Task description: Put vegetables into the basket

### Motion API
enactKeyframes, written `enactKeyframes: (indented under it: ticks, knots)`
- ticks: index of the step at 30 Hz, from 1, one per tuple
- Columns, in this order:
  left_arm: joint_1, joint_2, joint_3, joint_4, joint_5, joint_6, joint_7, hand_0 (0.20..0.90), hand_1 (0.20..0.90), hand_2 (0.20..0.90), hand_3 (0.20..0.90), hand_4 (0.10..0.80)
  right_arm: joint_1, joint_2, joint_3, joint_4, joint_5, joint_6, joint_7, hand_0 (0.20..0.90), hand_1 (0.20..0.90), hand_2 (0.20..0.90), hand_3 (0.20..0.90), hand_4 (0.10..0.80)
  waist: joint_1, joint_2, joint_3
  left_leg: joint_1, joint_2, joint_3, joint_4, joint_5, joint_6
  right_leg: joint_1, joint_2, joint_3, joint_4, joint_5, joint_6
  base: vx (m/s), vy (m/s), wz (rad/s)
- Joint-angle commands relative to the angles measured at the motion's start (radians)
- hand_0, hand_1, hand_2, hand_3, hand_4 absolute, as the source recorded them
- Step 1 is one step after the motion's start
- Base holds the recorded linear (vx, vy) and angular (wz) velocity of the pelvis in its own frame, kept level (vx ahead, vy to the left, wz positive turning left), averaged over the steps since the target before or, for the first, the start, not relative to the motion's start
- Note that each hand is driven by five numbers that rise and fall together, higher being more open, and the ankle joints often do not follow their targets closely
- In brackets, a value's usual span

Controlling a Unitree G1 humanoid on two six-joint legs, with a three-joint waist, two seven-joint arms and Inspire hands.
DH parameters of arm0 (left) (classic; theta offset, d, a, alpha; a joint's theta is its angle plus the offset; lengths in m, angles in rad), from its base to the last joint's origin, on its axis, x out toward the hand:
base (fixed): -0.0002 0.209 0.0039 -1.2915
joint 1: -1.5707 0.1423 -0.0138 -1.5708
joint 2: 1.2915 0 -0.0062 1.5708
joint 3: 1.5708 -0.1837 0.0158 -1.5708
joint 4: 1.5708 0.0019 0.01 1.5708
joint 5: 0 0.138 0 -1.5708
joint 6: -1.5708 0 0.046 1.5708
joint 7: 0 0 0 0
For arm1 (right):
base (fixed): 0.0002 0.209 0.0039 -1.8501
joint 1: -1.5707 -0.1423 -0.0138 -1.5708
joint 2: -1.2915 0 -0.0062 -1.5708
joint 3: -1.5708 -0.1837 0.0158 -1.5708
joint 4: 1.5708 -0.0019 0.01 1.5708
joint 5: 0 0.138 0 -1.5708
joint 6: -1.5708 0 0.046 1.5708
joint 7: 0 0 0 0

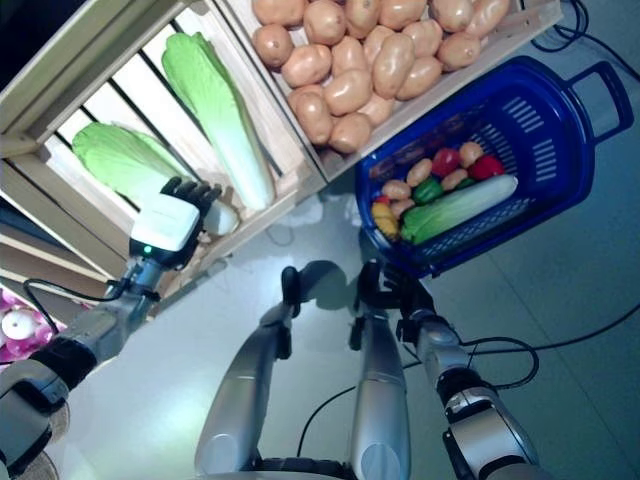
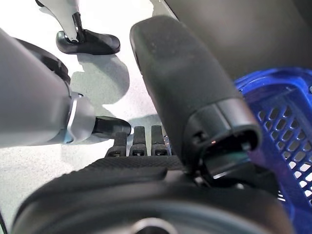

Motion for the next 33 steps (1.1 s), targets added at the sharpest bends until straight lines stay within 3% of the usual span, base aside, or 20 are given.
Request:
enactKeyframes:
  ticks: [1, 20, 21, 23, 33]
  knots:
    - [-0.030, 0.057, 0.051, 0.012, 0.070, 0.001, 0.093, 0.900, 0.900, 0.900, 0.900, 0.800, 0.039, -0.051, 0.016, -0.058, 0.045, -0.028, 0.019, 0.900, 0.900, 0.900, 0.900, 0.800, 0.003, -0.021, -0.004, -0.081, 0.013, -0.005, 0.090, -0.015, -0.061, 0.023, -0.001, 0.005, -0.008, 0.012, 0.036, 0.000, 0.000, 0.00]
    - [-0.086, 0.010, 0.066, 0.236, 0.074, 0.034, 0.120, 0.900, 0.900, 0.900, 0.900, 0.800, 0.016, -0.041, 0.026, -0.050, 0.072, -0.044, 0.004, 0.900, 0.900, 0.900, 0.900, 0.800, -0.013, -0.047, -0.004, -0.101, 0.019, -0.014, 0.090, -0.001, -0.066, 0.004, 0.020, 0.015, -0.005, 0.013, 0.027, 0.000, -0.001, -0.03]
    - [-0.087, 0.009, 0.067, 0.240, 0.074, 0.035, 0.117, 0.596, 0.596, 0.596, 0.596, 0.598, 0.014, -0.041, 0.027, -0.052, 0.072, -0.041, 0.002, 0.900, 0.900, 0.900, 0.900, 0.800, -0.013, -0.048, -0.004, -0.102, 0.019, -0.013, 0.089, 0.000, -0.067, 0.004, 0.021, 0.014, -0.007, 0.012, 0.027, 0.000, 0.000, 0.00]
    - [-0.086, 0.004, 0.062, 0.248, 0.066, 0.034, 0.123, 0.300, 0.300, 0.300, 0.300, 0.400, 0.012, -0.042, 0.031, -0.052, 0.079, -0.044, 0.000, 0.900, 0.900, 0.900, 0.900, 0.800, -0.013, -0.049, -0.004, -0.103, 0.019, -0.013, 0.089, -0.001, -0.066, 0.005, 0.023, 0.014, -0.008, 0.010, 0.024, 0.000, 0.000, 0.00]
    - [-0.090, -0.008, 0.057, 0.259, 0.052, 0.008, 0.111, 0.300, 0.300, 0.300, 0.300, 0.400, 0.007, -0.046, 0.032, -0.051, 0.089, -0.047, 0.008, 0.900, 0.900, 0.900, 0.900, 0.800, -0.013, -0.049, -0.004, -0.090, 0.013, -0.014, 0.084, -0.003, -0.069, 0.021, 0.020, 0.011, -0.019, 0.008, 0.022, 0.000, 0.000, 0.00]
